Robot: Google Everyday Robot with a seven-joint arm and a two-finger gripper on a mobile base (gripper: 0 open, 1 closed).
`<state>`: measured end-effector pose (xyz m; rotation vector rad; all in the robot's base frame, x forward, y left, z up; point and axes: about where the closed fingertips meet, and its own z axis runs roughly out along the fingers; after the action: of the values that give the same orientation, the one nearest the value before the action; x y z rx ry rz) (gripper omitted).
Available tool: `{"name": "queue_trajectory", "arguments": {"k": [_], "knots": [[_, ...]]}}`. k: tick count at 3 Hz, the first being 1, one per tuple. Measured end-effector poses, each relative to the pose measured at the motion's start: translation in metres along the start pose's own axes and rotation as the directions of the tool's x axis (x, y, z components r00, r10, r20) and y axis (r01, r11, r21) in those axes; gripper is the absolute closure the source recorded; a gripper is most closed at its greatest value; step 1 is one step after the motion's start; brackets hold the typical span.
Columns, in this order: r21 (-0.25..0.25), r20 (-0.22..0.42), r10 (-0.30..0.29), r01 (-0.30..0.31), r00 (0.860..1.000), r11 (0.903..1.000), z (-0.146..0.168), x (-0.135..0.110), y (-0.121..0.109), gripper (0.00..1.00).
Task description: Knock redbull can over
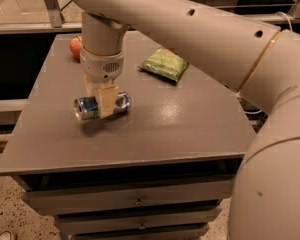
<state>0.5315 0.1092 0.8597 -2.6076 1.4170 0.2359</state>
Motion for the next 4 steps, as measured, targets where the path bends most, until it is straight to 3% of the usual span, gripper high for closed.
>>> {"name": "queue_trajectory", "arguments": {"k": [1, 2, 3, 4], "knots": [[-0.001, 0.009, 0.050, -0.050, 0.999, 0.9987, 0.000, 0.003, -0.001, 0.14], [0.001, 0.027, 0.105, -0.105, 0.994, 0.9945, 0.000, 0.010, 0.002, 0.00], [0.002, 0.040, 0.136, -0.136, 0.990, 0.9907, -0.001, 0.016, 0.005, 0.00], [0.027, 0.110, 0.212, -0.216, 0.971, 0.9759, -0.017, 0.046, 0.011, 0.00]]}}
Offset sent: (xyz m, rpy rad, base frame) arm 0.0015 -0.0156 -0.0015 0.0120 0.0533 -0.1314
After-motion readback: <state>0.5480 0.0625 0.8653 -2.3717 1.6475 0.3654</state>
